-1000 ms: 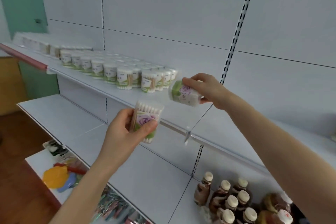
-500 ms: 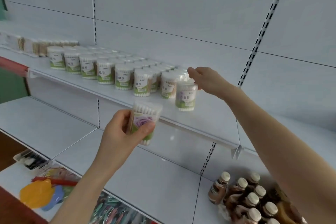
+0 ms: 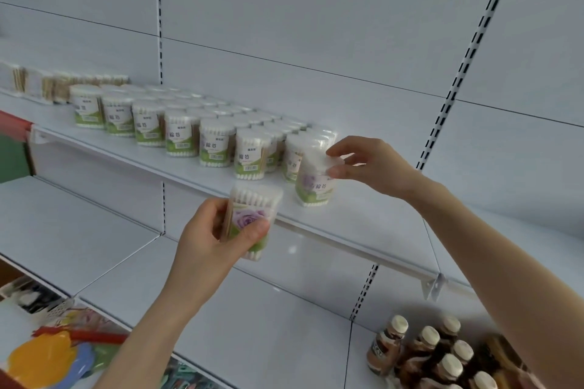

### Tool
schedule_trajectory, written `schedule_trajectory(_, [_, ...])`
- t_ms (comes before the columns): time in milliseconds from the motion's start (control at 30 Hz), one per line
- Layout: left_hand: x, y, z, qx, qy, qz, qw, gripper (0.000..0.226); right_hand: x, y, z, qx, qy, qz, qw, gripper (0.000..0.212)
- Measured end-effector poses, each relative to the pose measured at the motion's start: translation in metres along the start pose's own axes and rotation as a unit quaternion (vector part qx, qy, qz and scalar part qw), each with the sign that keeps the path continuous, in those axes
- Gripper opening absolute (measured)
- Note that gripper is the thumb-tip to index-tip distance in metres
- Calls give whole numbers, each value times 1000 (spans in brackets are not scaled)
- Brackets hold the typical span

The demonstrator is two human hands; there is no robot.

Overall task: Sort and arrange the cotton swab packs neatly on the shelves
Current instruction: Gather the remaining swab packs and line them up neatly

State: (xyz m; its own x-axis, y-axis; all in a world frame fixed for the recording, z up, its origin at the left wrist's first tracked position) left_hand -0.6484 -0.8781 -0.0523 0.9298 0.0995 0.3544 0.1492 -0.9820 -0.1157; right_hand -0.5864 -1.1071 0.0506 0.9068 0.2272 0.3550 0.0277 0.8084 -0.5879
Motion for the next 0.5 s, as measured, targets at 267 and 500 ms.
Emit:
schedule_trajectory(267, [29,-28,9,-13,11,17,1000,39,27,34,7,-14,-40,-25,999,17])
schedule_trajectory(500, [52,-46,19,-26,15,96,995,55,30,49,11,-50,-38,-108,992,21])
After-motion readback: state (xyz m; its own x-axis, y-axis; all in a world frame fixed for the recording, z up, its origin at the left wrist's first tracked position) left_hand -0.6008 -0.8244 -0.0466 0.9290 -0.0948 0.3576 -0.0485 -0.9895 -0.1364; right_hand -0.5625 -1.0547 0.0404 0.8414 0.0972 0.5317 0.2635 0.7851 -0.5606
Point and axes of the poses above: each hand's wrist, its own x-axis towards the middle knuckle, its own y-axis out of the palm, z = x × y, the point moved 4 cm from there along x, towards the middle knuckle, and after that the axes turned 15 degrees about x, right-handed, at the moved point
